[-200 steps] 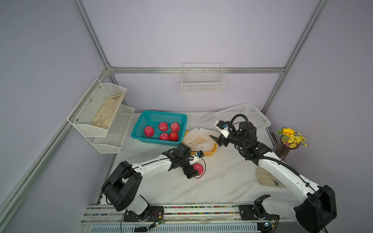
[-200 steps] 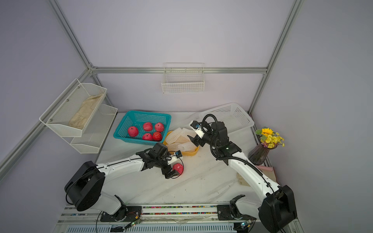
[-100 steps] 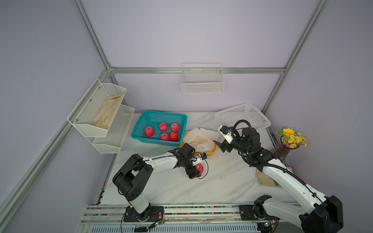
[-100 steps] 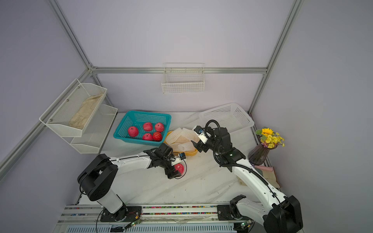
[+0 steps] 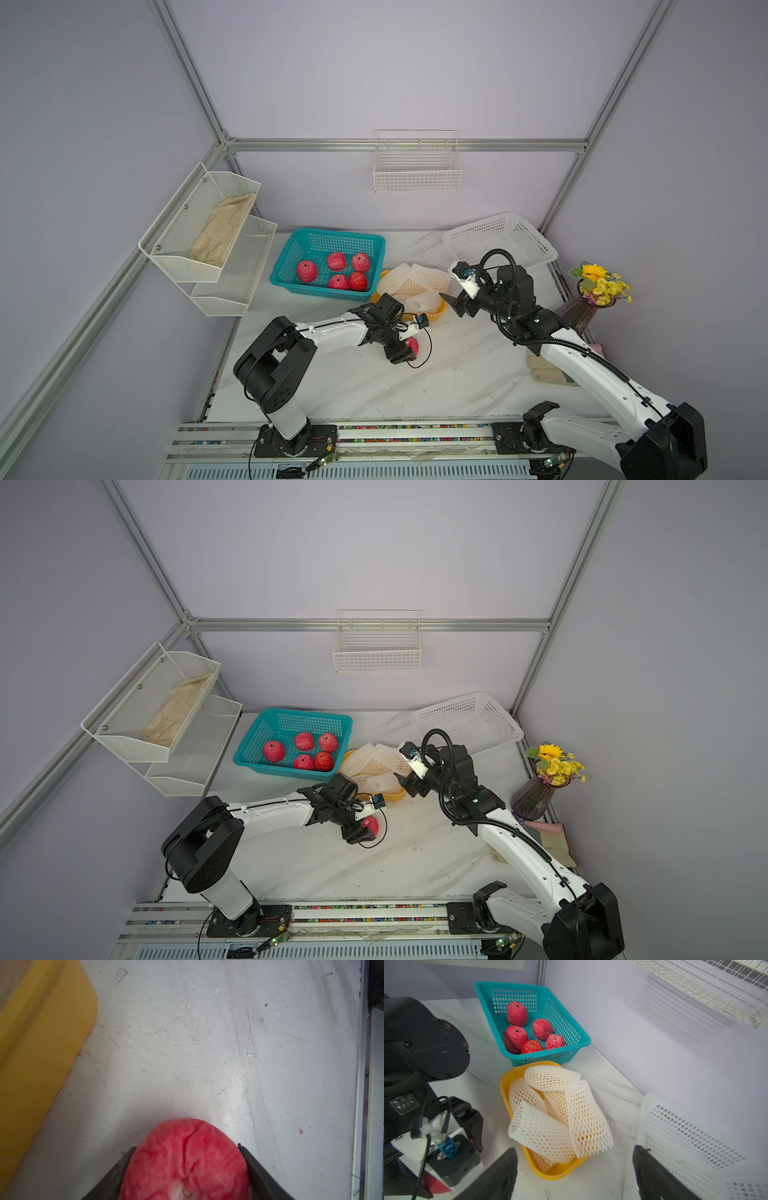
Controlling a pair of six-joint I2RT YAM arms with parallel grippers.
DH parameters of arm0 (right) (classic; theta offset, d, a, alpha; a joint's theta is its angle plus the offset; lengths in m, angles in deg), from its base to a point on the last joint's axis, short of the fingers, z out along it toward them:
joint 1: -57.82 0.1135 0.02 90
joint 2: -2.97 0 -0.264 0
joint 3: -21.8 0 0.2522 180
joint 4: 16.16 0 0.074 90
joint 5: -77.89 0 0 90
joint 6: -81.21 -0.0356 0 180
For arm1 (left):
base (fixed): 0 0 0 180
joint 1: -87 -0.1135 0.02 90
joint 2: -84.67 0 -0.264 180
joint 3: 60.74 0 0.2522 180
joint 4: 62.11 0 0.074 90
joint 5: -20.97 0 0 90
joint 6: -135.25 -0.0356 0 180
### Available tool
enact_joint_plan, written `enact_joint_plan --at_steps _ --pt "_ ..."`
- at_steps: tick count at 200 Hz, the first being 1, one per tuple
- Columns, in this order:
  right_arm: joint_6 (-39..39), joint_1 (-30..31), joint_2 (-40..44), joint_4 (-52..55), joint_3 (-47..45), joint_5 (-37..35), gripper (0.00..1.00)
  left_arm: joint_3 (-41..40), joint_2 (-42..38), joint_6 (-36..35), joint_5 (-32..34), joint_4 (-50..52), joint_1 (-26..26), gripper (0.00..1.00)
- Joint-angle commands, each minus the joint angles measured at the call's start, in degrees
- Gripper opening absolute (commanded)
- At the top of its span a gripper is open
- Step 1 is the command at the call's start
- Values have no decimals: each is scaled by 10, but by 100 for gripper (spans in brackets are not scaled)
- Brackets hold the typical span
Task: Remove foam nets from apples
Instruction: Pick up the apple from the center of the board.
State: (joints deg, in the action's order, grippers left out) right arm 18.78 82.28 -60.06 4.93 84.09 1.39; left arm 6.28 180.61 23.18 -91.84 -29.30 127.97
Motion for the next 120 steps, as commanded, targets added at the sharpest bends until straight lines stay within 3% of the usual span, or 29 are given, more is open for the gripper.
enact_joint_plan --at_steps 1,53,80,95,120 --pt "-7 -3 15 -4 -8 0 88 22 -24 1 -13 14 2 60" --pt "-12 -2 15 -21 -16 1 88 9 -65 18 11 39 2 55" --pt "-12 -2 15 -25 -17 2 88 15 -132 38 52 96 -4 54" --pt "-13 -2 14 -29 -17 4 88 19 -195 63 106 117 -11 53" --pt "-22 -2 14 -42 -19 12 88 34 -262 80 145 129 -70 49"
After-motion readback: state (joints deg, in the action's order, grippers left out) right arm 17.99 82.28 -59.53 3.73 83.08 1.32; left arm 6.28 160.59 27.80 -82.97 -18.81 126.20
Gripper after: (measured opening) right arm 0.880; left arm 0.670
